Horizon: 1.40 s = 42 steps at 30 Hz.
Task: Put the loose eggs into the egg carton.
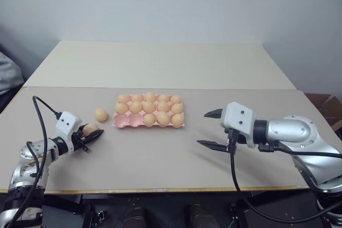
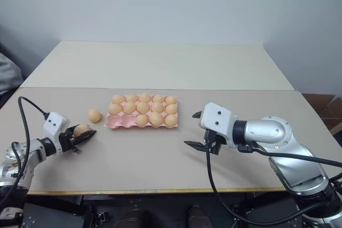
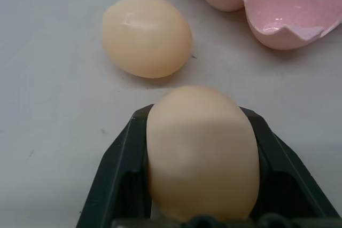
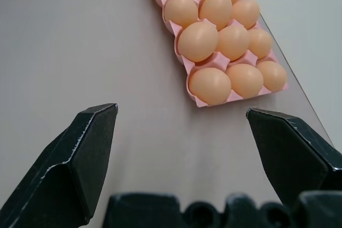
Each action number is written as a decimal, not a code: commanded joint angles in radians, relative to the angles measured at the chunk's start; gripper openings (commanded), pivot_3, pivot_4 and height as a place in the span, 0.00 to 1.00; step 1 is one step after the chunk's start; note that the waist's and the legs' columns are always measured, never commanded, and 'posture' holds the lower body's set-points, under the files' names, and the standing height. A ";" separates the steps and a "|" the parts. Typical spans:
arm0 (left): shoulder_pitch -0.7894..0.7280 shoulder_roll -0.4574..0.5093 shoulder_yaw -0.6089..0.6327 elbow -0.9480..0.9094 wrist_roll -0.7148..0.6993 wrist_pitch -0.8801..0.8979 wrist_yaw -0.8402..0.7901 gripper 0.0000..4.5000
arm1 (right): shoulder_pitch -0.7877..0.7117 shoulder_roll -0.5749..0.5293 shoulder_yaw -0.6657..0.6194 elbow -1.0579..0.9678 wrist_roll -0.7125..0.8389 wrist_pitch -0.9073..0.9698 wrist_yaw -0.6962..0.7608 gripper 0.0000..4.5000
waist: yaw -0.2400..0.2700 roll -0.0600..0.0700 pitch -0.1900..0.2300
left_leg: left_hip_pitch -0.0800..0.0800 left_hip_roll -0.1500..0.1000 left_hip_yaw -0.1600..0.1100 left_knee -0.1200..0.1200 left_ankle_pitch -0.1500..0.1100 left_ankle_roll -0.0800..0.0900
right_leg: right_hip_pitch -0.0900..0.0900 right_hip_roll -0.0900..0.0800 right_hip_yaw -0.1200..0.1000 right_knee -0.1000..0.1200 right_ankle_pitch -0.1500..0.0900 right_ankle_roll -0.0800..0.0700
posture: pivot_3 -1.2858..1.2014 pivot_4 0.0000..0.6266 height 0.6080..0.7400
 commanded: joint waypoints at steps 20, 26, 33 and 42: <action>-0.242 -0.125 -0.120 -0.048 -0.123 -0.136 -0.318 0.39 | -0.001 0.024 0.006 -0.066 -0.018 0.026 -0.103 1.00 | 0.024 0.000 0.000 | -0.001 -0.003 -0.001 0.001 0.001 0.001 | 0.001 -0.001 0.001 0.000 0.003 0.006 | 0.52 0.24 1.00; -0.391 -0.186 -0.156 0.163 -0.055 -0.247 -0.328 0.39 | 0.041 0.022 0.006 -0.109 -0.034 0.042 -0.143 1.00 | 0.024 -0.001 0.000 | -0.002 -0.004 -0.003 0.001 0.001 0.001 | 0.002 0.000 0.001 0.000 0.004 0.007 | 0.52 0.24 1.00; -0.445 -0.215 -0.151 0.299 -0.052 -0.322 -0.404 0.60 | 0.059 0.013 -0.017 -0.109 -0.043 0.050 -0.166 1.00 | 0.020 -0.001 -0.001 | -0.002 -0.005 -0.003 0.001 0.001 0.002 | 0.002 0.000 0.002 0.000 0.005 0.008 | 0.52 0.24 1.00; -0.451 -0.217 -0.128 0.287 -0.061 -0.383 -0.392 1.00 | 0.040 -0.001 -0.020 -0.087 -0.039 0.038 -0.156 1.00 | 0.021 -0.001 -0.001 | -0.002 -0.005 -0.004 0.002 0.001 0.002 | 0.002 0.000 0.001 0.000 0.005 0.008 | 0.52 0.24 1.00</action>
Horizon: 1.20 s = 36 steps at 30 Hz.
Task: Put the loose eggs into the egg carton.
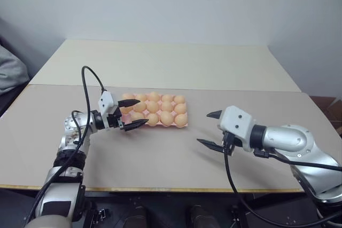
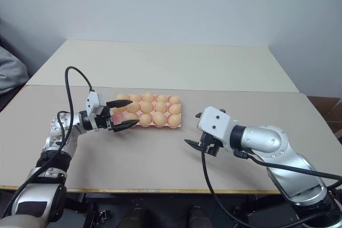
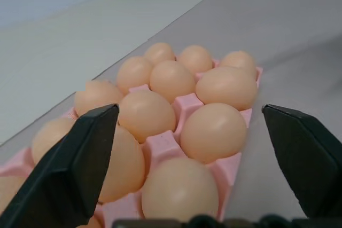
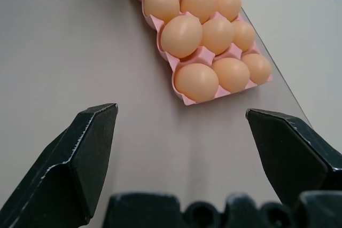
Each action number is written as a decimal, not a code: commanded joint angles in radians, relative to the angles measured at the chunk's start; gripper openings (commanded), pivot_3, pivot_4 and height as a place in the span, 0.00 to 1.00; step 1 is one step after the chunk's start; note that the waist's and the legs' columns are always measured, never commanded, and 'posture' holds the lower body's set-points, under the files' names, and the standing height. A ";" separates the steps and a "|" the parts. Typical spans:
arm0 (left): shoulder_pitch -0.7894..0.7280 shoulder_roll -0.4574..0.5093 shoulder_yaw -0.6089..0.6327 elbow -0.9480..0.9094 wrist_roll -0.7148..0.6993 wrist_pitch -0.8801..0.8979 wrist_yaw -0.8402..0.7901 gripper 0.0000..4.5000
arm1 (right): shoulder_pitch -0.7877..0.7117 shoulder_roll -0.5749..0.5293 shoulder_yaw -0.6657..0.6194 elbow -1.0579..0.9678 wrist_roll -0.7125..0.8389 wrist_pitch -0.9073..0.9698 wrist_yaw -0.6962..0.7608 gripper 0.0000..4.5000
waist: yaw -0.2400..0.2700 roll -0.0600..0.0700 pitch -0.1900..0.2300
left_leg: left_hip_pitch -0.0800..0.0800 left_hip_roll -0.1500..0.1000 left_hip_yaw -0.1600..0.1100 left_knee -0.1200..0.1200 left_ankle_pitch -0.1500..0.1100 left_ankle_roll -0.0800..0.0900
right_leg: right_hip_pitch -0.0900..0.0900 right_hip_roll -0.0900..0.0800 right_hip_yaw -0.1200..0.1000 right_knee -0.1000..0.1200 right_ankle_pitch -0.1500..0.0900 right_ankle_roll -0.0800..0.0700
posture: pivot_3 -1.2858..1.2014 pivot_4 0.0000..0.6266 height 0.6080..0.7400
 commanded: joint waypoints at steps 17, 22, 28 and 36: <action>0.770 0.352 0.527 -0.826 -0.163 0.413 0.174 1.00 | -0.030 -0.022 -0.018 0.026 0.009 -0.057 0.059 1.00 | -0.023 0.000 0.000 | 0.002 0.002 0.001 -0.001 0.000 0.000 | -0.001 -0.002 -0.001 0.001 -0.005 -0.005 | 0.52 0.24 1.00; 0.909 0.332 0.665 -0.907 -0.190 0.464 0.226 1.00 | -0.070 -0.012 0.012 0.086 0.001 -0.099 0.102 1.00 | -0.012 0.000 0.000 | 0.003 0.001 0.001 -0.001 -0.005 -0.008 | 0.000 -0.004 -0.003 0.000 -0.005 -0.005 | 0.52 0.24 1.00; 0.924 0.311 0.655 -0.923 -0.182 0.483 0.282 1.00 | -0.092 -0.008 0.025 0.104 0.001 -0.117 0.120 1.00 | -0.012 0.000 0.000 | 0.002 0.001 0.001 -0.001 -0.005 -0.008 | -0.001 -0.004 -0.003 -0.001 -0.005 -0.006 | 0.52 0.24 1.00; 0.643 0.282 0.457 -0.659 -0.064 0.437 0.437 1.00 | -0.085 -0.001 0.020 0.080 0.002 -0.087 0.104 1.00 | -0.002 0.000 0.000 | 0.002 0.001 0.001 -0.001 -0.004 -0.008 | 0.000 -0.003 -0.004 0.000 -0.005 -0.006 | 0.52 0.24 1.00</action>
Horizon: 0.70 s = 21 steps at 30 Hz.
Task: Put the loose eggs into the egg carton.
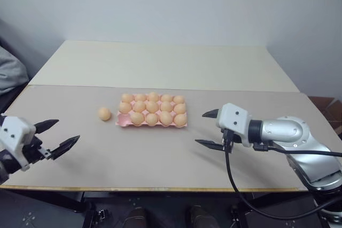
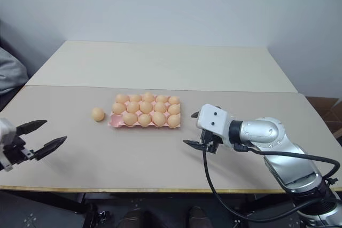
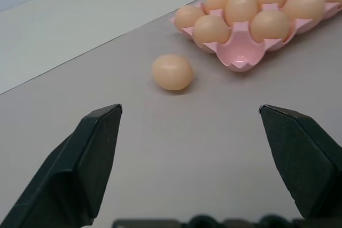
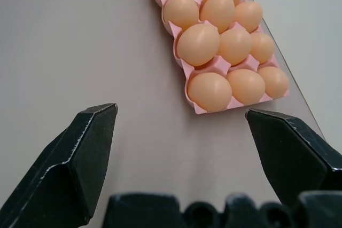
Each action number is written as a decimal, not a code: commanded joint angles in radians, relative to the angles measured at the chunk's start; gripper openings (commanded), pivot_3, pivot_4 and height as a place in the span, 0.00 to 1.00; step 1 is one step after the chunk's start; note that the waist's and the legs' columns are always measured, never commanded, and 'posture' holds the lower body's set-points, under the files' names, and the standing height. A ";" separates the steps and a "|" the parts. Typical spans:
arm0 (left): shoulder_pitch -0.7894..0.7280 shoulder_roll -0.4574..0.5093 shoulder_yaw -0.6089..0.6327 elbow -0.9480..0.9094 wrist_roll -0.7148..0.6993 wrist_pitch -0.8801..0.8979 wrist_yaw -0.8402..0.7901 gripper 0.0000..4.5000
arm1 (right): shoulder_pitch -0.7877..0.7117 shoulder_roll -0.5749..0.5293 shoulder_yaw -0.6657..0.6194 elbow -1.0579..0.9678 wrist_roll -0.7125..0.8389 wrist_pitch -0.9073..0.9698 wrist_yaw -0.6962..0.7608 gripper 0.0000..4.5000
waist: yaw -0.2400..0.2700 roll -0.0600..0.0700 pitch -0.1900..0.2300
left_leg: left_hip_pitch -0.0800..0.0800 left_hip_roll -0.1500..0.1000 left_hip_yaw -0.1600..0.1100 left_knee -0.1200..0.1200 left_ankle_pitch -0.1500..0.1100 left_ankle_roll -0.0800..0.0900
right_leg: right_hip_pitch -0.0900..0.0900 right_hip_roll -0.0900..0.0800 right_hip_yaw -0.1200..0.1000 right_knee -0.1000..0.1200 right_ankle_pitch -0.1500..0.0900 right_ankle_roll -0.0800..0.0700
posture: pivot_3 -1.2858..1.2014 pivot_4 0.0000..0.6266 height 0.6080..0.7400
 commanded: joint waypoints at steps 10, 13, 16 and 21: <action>-0.421 -0.030 -0.297 0.545 0.160 -0.265 -0.060 1.00 | 0.022 -0.024 -0.062 -0.088 0.011 0.056 -0.036 1.00 | -0.001 -0.001 -0.001 | -0.002 0.000 0.001 0.000 0.004 0.007 | -0.001 0.000 0.000 -0.001 0.005 -0.003 | 0.52 0.24 1.00; -0.505 -0.044 -0.330 0.653 0.158 -0.306 -0.111 1.00 | 0.039 -0.031 -0.074 -0.107 0.015 0.067 -0.042 1.00 | 0.001 -0.001 -0.001 | -0.002 0.000 0.000 0.000 0.004 0.007 | -0.001 0.000 0.000 -0.001 0.004 -0.002 | 0.52 0.24 1.00; -0.580 -0.056 -0.372 0.760 0.185 -0.361 -0.155 1.00 | 0.049 -0.035 -0.084 -0.120 0.018 0.079 -0.046 1.00 | 0.006 -0.002 -0.001 | -0.002 0.000 0.000 0.000 0.004 0.007 | 0.000 0.000 0.000 0.000 0.002 -0.001 | 0.52 0.24 1.00; -0.687 -0.089 -0.424 0.927 0.241 -0.436 -0.167 1.00 | 0.062 -0.043 -0.098 -0.131 0.021 0.089 -0.047 1.00 | 0.009 -0.002 -0.001 | -0.002 -0.001 0.000 0.000 0.004 0.007 | 0.000 0.000 0.000 -0.001 0.004 0.002 | 0.52 0.24 1.00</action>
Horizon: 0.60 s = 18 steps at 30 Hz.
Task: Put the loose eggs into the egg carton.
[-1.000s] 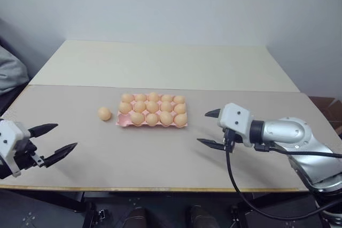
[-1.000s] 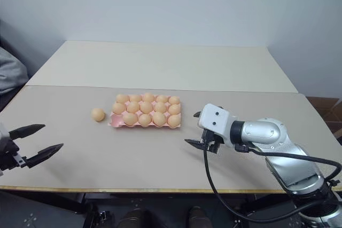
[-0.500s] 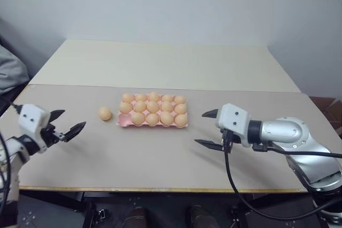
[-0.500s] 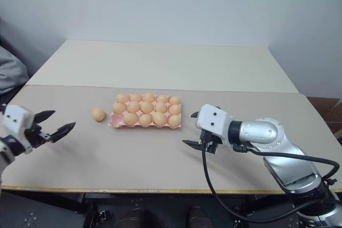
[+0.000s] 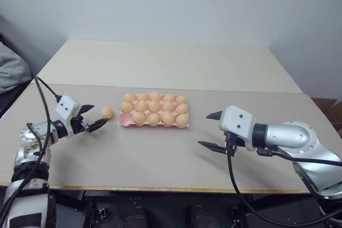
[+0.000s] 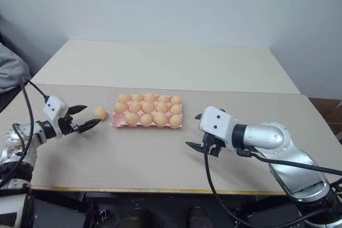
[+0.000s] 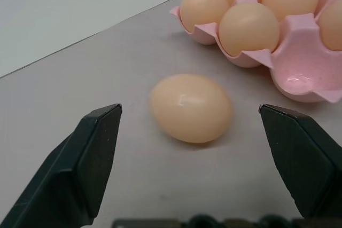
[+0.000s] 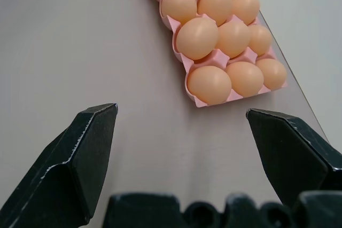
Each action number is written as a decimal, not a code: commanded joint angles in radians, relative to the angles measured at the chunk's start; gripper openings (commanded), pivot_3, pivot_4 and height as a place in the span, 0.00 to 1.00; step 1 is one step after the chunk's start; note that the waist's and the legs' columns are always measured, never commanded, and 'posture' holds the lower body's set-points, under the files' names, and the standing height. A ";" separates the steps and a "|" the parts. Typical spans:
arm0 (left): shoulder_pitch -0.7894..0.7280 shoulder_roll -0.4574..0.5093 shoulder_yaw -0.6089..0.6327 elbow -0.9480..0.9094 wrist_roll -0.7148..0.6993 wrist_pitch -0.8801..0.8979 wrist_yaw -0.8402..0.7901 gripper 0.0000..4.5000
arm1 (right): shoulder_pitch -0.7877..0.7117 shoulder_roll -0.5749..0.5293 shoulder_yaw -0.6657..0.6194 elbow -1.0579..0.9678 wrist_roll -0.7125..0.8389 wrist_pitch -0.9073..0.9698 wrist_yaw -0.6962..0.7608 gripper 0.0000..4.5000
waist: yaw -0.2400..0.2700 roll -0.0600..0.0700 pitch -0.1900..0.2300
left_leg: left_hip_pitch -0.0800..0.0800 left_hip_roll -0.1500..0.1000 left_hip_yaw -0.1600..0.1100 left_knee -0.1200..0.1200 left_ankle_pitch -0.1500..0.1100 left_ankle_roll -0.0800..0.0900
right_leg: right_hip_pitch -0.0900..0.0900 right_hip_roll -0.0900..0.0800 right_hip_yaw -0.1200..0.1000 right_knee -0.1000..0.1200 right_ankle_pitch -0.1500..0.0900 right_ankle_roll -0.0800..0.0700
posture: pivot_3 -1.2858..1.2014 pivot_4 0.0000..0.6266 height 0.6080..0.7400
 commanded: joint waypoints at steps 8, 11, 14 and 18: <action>-0.171 -0.069 -0.057 0.260 0.087 -0.126 0.010 1.00 | 0.009 -0.019 -0.061 -0.037 0.024 0.018 -0.014 1.00 | -0.001 0.000 0.000 | 0.000 0.000 -0.001 0.000 0.000 0.000 | 0.000 0.000 0.000 0.000 0.003 0.001 | 0.52 0.24 1.00; -0.217 -0.084 -0.066 0.328 0.121 -0.132 0.078 1.00 | 0.011 -0.023 -0.059 -0.038 0.019 0.021 -0.013 1.00 | 0.000 -0.001 0.000 | -0.001 0.000 -0.001 0.000 0.000 0.000 | 0.000 0.000 0.000 0.000 0.002 0.002 | 0.52 0.24 1.00; -0.238 -0.096 -0.071 0.367 0.142 -0.147 0.124 1.00 | 0.015 -0.027 -0.063 -0.041 0.015 0.027 -0.016 1.00 | -0.002 -0.001 0.000 | -0.001 -0.001 -0.001 0.001 0.000 0.000 | 0.000 0.000 0.000 0.000 0.002 0.002 | 0.52 0.24 1.00; -0.255 -0.112 -0.057 0.394 0.134 -0.181 0.120 0.80 | 0.021 -0.026 -0.071 -0.045 0.016 0.034 -0.021 1.00 | -0.001 -0.001 0.000 | -0.001 -0.001 -0.001 0.001 0.000 0.000 | 0.000 0.000 0.000 0.001 0.002 0.002 | 0.52 0.24 1.00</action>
